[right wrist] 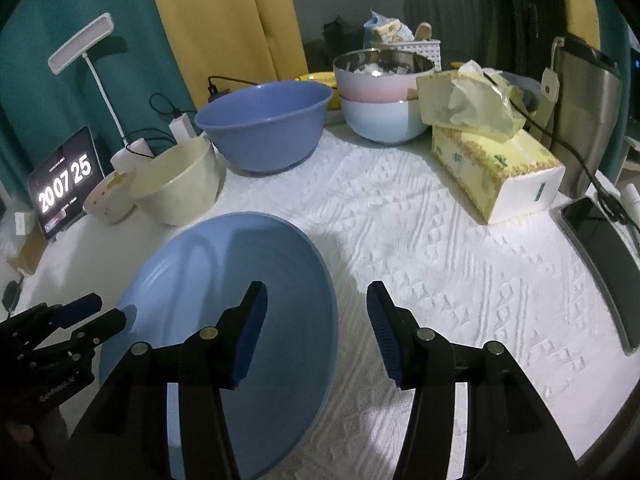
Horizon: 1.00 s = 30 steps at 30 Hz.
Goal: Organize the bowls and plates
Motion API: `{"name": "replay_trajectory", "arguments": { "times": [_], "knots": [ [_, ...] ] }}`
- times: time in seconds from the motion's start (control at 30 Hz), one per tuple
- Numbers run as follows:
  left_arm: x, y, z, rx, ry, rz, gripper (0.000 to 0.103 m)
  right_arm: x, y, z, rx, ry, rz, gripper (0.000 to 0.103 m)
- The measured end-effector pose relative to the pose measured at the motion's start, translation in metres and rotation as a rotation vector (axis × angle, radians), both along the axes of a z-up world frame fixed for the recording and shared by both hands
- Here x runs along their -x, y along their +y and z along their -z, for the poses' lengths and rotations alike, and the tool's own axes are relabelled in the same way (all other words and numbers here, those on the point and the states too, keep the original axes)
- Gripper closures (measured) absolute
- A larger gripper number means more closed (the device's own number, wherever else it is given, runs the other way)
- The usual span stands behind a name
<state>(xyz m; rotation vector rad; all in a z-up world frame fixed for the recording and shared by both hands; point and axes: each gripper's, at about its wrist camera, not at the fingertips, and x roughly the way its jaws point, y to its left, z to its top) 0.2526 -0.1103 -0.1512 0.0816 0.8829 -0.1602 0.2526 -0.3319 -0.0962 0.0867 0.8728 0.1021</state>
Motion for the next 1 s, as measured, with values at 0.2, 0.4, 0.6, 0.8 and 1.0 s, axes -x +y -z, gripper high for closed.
{"name": "replay_trajectory", "arguments": {
  "times": [0.2,0.4,0.6,0.8,1.0],
  "knots": [
    [-0.004,-0.007,0.011,-0.011,0.027,0.011,0.057,-0.003,-0.001,0.009,-0.015,0.032,-0.001,0.048],
    [-0.005,-0.01,0.013,-0.009,0.015,0.021,0.057,-0.004,-0.003,0.011,-0.03,0.035,-0.004,0.048],
    [-0.007,-0.01,0.015,0.022,0.011,0.027,0.057,-0.006,-0.002,0.014,-0.05,0.034,-0.016,0.048],
    [-0.005,-0.013,0.015,0.018,-0.005,0.054,0.065,-0.004,0.003,0.017,-0.087,0.048,-0.056,0.048],
    [-0.004,-0.014,0.014,0.016,-0.012,0.054,0.068,-0.003,0.002,0.016,-0.097,0.048,-0.027,0.052]
  ]
}}
